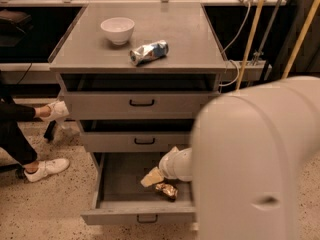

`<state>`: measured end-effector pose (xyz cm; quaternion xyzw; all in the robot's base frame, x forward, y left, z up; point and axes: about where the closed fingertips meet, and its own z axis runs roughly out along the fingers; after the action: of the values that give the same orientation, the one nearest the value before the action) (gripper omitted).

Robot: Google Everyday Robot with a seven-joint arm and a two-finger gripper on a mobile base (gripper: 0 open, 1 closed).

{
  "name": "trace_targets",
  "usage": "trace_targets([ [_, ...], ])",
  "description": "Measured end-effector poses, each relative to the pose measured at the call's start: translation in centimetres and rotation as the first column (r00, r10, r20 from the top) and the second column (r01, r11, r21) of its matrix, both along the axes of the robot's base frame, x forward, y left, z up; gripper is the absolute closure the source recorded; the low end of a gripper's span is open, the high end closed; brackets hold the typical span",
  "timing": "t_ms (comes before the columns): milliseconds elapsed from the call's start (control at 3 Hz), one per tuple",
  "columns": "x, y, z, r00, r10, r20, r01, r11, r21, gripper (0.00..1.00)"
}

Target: Pick orange can from bottom drawer and place on counter

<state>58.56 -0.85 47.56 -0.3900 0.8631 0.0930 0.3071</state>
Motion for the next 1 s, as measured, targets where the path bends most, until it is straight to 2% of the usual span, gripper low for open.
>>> trace_targets([
  [333,2.0,-1.6,-7.0,0.9993,-0.026,0.028,0.029,0.991,-0.133,0.0],
  [667,6.6,-4.2,-11.3,0.9906,-0.109,0.082,0.128,0.955,-0.27,0.0],
  [1000,10.1,-6.8,-13.8,0.9809,-0.172,0.092,0.193,0.92,-0.342,0.0],
])
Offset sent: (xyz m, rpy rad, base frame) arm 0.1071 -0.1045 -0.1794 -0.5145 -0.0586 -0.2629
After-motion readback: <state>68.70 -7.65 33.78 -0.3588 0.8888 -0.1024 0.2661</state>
